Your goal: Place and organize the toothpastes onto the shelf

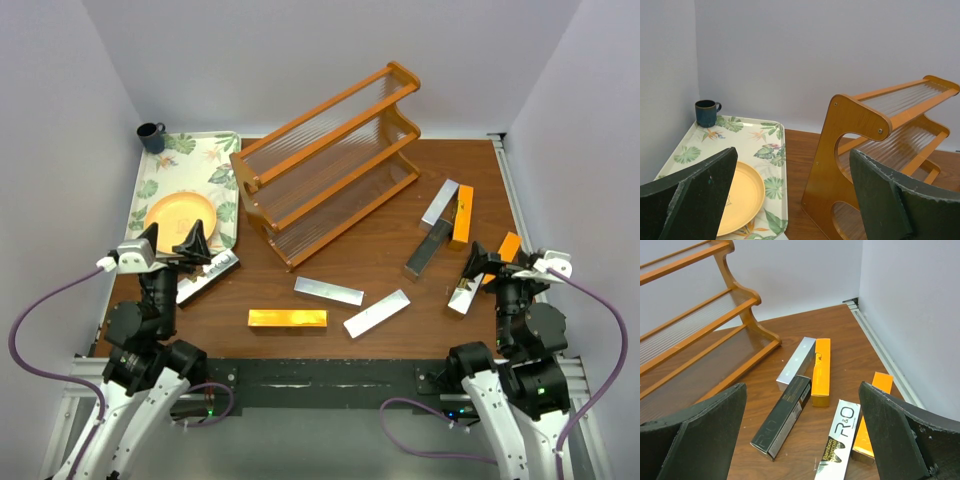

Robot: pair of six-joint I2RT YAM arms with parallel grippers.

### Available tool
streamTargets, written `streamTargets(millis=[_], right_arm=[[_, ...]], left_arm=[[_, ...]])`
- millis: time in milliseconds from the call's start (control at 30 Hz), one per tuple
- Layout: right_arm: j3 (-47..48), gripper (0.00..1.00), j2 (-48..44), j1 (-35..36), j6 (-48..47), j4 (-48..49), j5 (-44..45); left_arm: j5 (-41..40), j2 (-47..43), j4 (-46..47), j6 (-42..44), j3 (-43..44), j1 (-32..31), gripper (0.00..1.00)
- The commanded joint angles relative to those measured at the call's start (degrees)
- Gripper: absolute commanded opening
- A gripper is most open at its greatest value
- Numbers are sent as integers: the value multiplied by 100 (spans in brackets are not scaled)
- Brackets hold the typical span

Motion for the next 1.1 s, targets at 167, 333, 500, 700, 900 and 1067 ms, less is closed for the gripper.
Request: streamTargets(millis=[167, 333, 500, 700, 900, 1067], right_arm=[[296, 99, 114, -28, 242, -13, -396], [559, 99, 624, -36, 856, -285, -237], [841, 99, 1204, -28, 1426, -636, -219], [683, 99, 2038, -28, 2051, -865, -176], [0, 98, 2856, -28, 2702, -639, 70], [-530, 95, 3357, 86, 3124, -84, 166]], left_arm=[[31, 76, 201, 11, 93, 23, 100], [23, 50, 201, 11, 93, 23, 100], [14, 15, 184, 11, 84, 23, 100], [-13, -117, 140, -6, 67, 23, 100], [-4, -187, 114, -33, 66, 23, 100], [-12, -258, 96, -42, 75, 23, 100]])
